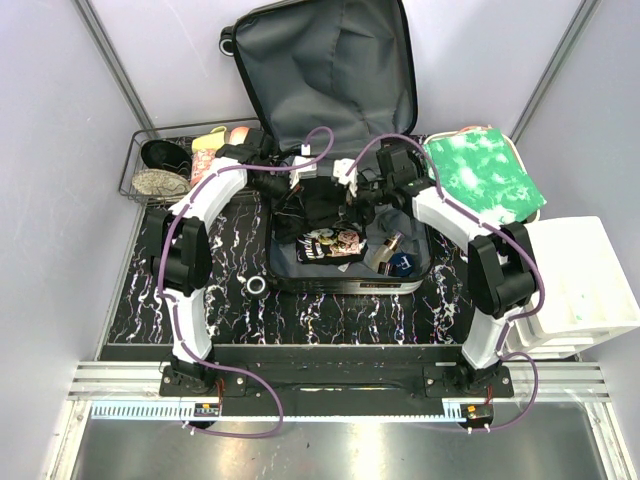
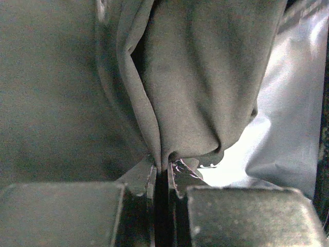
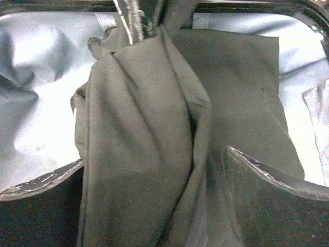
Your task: Open, take out, and arrange the luggage
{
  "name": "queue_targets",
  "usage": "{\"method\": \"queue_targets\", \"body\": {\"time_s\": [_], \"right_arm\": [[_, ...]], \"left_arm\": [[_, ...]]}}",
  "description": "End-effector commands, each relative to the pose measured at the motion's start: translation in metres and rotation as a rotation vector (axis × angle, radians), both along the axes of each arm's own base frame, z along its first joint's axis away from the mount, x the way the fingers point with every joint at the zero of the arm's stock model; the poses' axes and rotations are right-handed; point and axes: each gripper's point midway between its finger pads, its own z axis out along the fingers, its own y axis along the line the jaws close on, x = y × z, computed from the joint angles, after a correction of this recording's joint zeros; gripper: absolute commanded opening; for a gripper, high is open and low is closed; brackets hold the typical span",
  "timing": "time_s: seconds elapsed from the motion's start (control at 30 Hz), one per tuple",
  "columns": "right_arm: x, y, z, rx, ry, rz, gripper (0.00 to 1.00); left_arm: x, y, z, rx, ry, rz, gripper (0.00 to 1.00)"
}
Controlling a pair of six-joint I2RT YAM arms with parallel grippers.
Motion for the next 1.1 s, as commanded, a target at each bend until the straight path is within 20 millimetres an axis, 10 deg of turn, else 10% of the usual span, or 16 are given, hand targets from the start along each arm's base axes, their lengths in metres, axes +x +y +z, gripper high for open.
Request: {"method": "queue_targets", "body": {"time_s": [0.0, 0.57, 0.67, 0.83, 0.9, 0.93, 1.03, 1.07], "right_arm": [[0.006, 0.018, 0.021, -0.018, -0.251, -0.004, 1.00], [0.022, 0.041, -0.039, -0.158, -0.268, 0.049, 0.97], [0.029, 0.040, -0.043, -0.167, -0.286, 0.025, 0.78], [0.041, 0.039, -0.021, -0.138, -0.361, -0.031, 0.08], [0.049, 0.033, -0.006, -0.143, -0.411, -0.053, 0.00], [0.055, 0.026, 0.003, -0.139, -0.427, -0.073, 0.00], [0.071, 0.004, 0.040, -0.111, -0.488, -0.126, 0.00], [0.073, -0.002, 0.062, -0.086, -0.520, -0.136, 0.00]], "left_arm": [[0.006, -0.011, 0.020, -0.077, -0.026, -0.023, 0.00], [0.005, -0.014, 0.026, -0.109, -0.023, -0.032, 0.00], [0.004, -0.013, 0.031, -0.117, -0.033, -0.033, 0.00], [0.005, -0.008, 0.035, -0.113, -0.040, -0.016, 0.00], [0.007, -0.005, 0.041, -0.109, -0.052, -0.002, 0.11], [0.008, -0.004, 0.044, -0.107, -0.049, 0.011, 0.36], [0.011, 0.001, 0.057, -0.098, -0.050, 0.063, 0.64], [0.012, 0.003, 0.067, -0.106, -0.065, 0.084, 0.92]]}}
